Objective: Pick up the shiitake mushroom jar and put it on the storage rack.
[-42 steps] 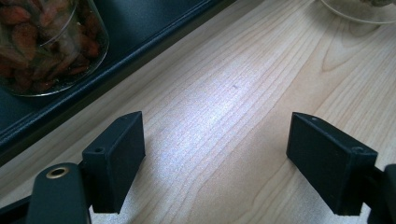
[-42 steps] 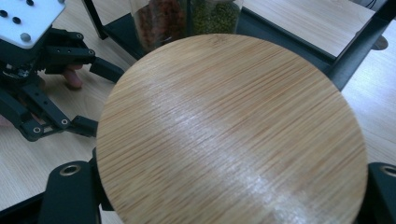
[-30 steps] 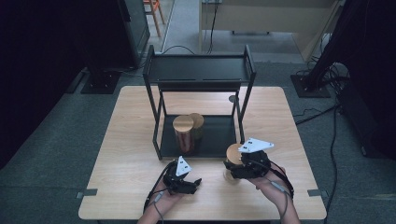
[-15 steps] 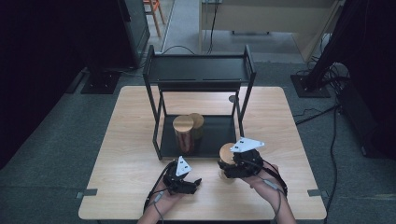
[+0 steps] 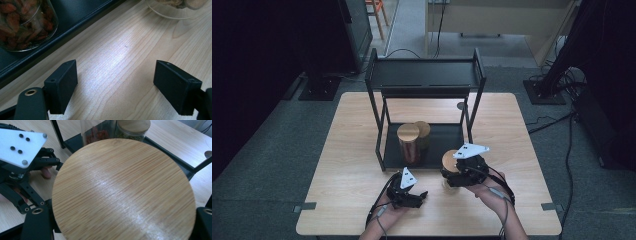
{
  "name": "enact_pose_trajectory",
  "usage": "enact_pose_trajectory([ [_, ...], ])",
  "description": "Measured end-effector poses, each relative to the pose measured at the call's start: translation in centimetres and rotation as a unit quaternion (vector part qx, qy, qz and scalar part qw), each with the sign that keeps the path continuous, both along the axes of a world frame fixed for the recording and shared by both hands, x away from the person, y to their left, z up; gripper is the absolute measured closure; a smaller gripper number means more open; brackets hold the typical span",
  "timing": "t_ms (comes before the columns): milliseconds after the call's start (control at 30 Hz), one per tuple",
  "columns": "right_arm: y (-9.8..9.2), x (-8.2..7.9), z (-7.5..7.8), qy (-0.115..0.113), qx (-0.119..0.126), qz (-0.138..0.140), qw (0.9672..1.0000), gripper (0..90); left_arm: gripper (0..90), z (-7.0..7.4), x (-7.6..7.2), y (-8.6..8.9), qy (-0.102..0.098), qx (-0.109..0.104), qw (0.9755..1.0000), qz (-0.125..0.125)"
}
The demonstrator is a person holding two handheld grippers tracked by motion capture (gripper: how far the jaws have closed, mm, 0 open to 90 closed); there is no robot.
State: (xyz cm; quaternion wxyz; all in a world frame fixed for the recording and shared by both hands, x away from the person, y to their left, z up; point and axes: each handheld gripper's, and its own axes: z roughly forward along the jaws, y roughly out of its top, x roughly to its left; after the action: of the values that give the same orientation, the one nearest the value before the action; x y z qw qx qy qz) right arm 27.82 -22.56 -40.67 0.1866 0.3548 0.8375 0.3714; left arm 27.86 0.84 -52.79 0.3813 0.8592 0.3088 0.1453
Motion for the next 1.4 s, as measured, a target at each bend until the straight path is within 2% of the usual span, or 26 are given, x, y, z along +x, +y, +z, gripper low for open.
enact_pose_trajectory([
  [467,0.1,0.8,0.5,0.001,0.002,-0.008,1.0,25.0,19.8,0.0,0.0,0.0,0.0,0.0,1.0,0.0],
  [1400,1.5,2.6,1.0,0.004,0.002,-0.022,0.9998,24.9,19.8,0.0,0.0,0.0,0.001,-0.001,1.0,0.0],
])
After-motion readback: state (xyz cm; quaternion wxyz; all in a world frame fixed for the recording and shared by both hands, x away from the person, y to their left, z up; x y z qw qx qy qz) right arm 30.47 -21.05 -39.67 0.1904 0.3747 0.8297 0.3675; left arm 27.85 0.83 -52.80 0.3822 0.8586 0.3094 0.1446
